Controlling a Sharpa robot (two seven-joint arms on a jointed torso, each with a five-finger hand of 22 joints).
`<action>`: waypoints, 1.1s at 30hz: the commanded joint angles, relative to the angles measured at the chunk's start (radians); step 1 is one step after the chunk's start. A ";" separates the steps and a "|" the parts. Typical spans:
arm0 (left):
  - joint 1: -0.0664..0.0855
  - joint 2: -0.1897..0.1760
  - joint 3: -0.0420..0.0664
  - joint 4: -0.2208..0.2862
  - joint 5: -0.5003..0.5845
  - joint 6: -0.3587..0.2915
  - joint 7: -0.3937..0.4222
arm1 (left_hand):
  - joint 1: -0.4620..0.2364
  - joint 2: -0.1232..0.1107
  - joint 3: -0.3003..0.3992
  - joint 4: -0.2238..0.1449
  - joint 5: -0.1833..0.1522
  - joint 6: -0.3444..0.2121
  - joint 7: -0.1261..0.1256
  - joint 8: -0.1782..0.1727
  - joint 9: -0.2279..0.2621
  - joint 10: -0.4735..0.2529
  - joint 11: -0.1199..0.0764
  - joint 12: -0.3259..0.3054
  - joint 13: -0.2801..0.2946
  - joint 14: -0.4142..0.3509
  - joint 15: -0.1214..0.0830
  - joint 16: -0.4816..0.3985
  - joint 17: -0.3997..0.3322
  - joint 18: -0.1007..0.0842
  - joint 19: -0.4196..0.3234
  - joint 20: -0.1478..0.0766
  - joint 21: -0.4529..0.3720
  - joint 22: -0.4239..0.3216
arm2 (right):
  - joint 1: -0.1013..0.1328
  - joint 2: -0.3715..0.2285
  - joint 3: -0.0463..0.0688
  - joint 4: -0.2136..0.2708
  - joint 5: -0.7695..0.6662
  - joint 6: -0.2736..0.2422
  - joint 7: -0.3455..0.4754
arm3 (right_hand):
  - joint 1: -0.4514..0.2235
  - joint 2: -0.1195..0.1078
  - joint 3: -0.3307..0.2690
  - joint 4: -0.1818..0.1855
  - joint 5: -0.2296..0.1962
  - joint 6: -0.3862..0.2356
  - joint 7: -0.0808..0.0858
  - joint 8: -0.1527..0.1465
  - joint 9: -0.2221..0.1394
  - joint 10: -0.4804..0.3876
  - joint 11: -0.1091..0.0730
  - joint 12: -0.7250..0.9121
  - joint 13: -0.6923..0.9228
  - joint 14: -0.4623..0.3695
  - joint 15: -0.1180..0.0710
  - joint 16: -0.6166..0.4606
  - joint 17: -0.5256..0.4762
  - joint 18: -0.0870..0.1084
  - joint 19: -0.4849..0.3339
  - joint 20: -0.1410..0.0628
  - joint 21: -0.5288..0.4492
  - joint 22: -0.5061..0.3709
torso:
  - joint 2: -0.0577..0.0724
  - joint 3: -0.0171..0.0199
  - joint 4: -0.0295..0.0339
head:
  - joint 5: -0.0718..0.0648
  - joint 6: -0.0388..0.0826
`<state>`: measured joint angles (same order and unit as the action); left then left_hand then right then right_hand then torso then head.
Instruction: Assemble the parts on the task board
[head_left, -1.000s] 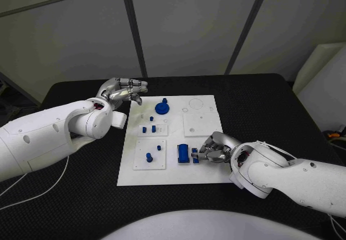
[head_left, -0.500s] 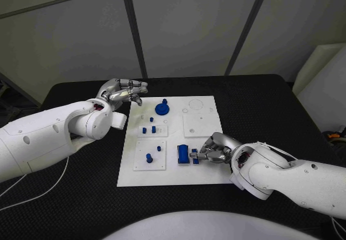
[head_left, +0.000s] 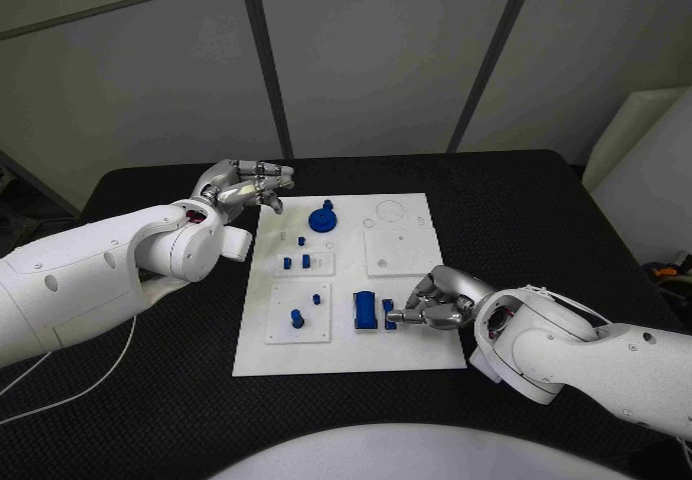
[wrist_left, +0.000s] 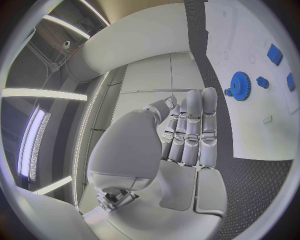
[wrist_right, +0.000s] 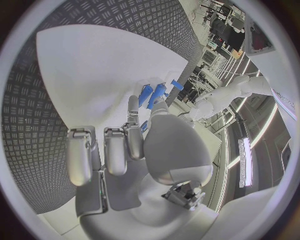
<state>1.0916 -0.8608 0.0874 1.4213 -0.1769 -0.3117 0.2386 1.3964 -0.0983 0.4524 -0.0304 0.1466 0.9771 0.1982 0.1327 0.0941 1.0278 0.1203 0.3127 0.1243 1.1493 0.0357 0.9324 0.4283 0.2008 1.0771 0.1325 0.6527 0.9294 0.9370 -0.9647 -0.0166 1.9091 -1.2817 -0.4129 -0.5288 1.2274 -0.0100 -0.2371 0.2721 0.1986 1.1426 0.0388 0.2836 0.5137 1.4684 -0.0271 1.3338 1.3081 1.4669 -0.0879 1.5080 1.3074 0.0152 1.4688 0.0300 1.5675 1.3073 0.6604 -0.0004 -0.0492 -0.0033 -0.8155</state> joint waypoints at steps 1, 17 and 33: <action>0.001 0.000 0.001 0.000 -0.004 0.009 0.004 | -0.003 0.004 -0.002 -0.002 -0.001 -0.004 0.000 0.005 -0.002 -0.006 0.002 0.003 -0.001 -0.004 0.001 0.003 -0.001 -0.018 -0.006 0.000 -0.005 -0.001 | 0.001 -0.004 0.000 0.007 -0.006 0.057 0.035 | 0.020 0.000 0.002 -0.009 -0.005 -0.007 -0.002 0.006 0.003 0.025 -0.007 0.000 0.127 0.086 -0.004 0.003 0.176 -0.015 0.102 -0.007 0.003 0.263 | 0.001 0.0002 0.0001 | 0.001 0.000; 0.001 0.000 0.001 0.003 -0.004 0.004 0.004 | -0.003 0.004 -0.002 -0.002 -0.001 -0.004 0.000 0.005 -0.002 -0.006 0.002 0.003 -0.001 -0.004 0.001 0.003 -0.001 -0.018 -0.006 0.000 -0.005 -0.001 | 0.000 0.011 -0.001 -0.017 -0.019 0.067 0.015 | 0.086 0.024 0.013 -0.028 -0.001 -0.009 -0.004 0.013 0.014 0.026 -0.008 0.002 0.129 0.086 -0.005 0.005 0.179 -0.015 0.102 -0.008 0.003 0.263 | 0.002 -0.0005 0.0021 | 0.002 -0.005; 0.001 0.000 0.001 0.004 -0.004 0.003 0.004 | -0.004 0.006 -0.002 -0.002 -0.001 -0.004 0.000 0.006 -0.002 -0.007 0.003 0.005 -0.002 -0.005 0.001 0.004 -0.002 -0.018 -0.006 0.001 -0.005 0.000 | 0.000 0.045 0.000 -0.055 -0.040 0.069 -0.010 | 0.108 0.038 0.012 -0.032 0.017 -0.008 -0.008 0.019 0.021 0.029 -0.012 0.007 0.132 0.086 -0.008 0.006 0.180 -0.015 0.102 -0.010 0.003 0.263 | 0.000 0.0001 0.0006 | 0.006 -0.007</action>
<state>1.0913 -0.8622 0.0874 1.4237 -0.1769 -0.3125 0.2386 1.3964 -0.0984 0.4524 -0.0304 0.1466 0.9772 0.1982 0.1326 0.0934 1.0279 0.1203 0.3127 0.1244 1.1493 0.0358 0.9324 0.4275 0.2008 1.0771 0.1325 0.6527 0.9294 0.9355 -0.9209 -0.0171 1.8565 -1.3114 -0.3544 -0.5288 1.3310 0.0278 -0.2255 0.2435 0.2151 1.1392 0.0358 0.2988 0.5344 1.4645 -0.0303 1.3408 1.3398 1.4669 -0.0873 1.5079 1.3073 0.0152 1.4653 0.0266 1.5675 1.3073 0.6610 -0.0007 -0.0473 0.0028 -0.8232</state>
